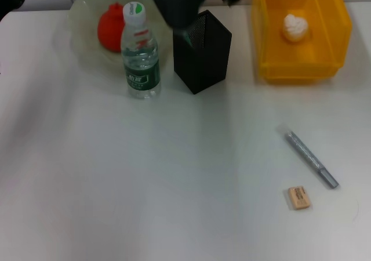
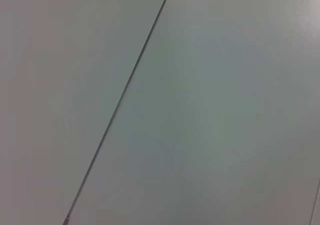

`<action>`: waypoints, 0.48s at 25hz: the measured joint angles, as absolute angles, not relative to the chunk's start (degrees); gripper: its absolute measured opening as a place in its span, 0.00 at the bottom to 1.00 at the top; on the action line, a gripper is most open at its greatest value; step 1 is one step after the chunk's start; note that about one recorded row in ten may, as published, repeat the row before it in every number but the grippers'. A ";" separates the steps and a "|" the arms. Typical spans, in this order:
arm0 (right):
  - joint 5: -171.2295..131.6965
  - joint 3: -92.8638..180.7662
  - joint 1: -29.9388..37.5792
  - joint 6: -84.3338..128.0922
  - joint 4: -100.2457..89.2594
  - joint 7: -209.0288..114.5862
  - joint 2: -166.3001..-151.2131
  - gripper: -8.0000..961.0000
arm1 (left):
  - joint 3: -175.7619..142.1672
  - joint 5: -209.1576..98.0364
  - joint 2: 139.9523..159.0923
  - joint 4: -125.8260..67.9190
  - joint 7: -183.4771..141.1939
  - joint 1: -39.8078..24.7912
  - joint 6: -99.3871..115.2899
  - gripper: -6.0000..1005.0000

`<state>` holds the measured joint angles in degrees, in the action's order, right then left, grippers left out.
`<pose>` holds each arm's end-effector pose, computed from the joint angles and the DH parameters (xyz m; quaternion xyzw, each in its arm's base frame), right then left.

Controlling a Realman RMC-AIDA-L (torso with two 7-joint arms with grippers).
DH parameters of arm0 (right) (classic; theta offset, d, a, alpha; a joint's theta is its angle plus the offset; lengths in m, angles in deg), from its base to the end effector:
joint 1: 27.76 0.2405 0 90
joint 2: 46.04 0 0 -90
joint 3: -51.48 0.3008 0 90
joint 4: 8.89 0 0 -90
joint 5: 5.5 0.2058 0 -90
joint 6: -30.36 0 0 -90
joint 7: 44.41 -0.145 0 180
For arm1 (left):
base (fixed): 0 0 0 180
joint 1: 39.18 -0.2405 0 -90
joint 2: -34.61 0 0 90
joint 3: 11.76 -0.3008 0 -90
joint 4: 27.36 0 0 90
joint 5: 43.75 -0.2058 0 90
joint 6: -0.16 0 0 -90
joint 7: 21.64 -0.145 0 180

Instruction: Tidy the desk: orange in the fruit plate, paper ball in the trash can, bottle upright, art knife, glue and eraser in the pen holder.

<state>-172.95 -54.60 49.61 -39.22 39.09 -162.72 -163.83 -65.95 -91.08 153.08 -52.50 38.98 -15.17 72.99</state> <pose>0.0173 0.4867 -0.0757 -0.8043 -0.3306 -0.4377 0.2287 -0.3157 0.3751 0.0343 -0.7007 -0.2731 -0.5044 0.4243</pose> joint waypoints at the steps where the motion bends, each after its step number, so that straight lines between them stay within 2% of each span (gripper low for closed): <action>1: -172.94 -48.03 46.82 -39.24 44.47 -163.39 -163.37 0.54 | -65.95 -91.10 153.08 -52.50 38.99 -15.04 73.02 0.77; 4: -172.91 -40.79 43.50 -39.58 50.34 -163.07 -163.77 0.57 | -65.95 -91.11 153.09 -52.51 38.99 -14.93 73.07 0.77; 6: -172.38 -31.45 36.59 -42.15 61.26 -163.38 -165.45 0.58 | -65.93 -91.12 153.09 -52.51 39.00 -14.91 73.11 0.77; 7: -172.38 -31.45 36.59 -42.15 61.26 -163.38 -165.45 0.58 | -65.92 -91.12 153.08 -52.51 39.00 -14.90 73.13 0.77; 12: -157.69 -26.47 25.56 -54.52 73.46 -169.70 -165.43 0.58 | -65.89 -91.07 153.08 -52.50 39.06 -14.66 73.13 0.77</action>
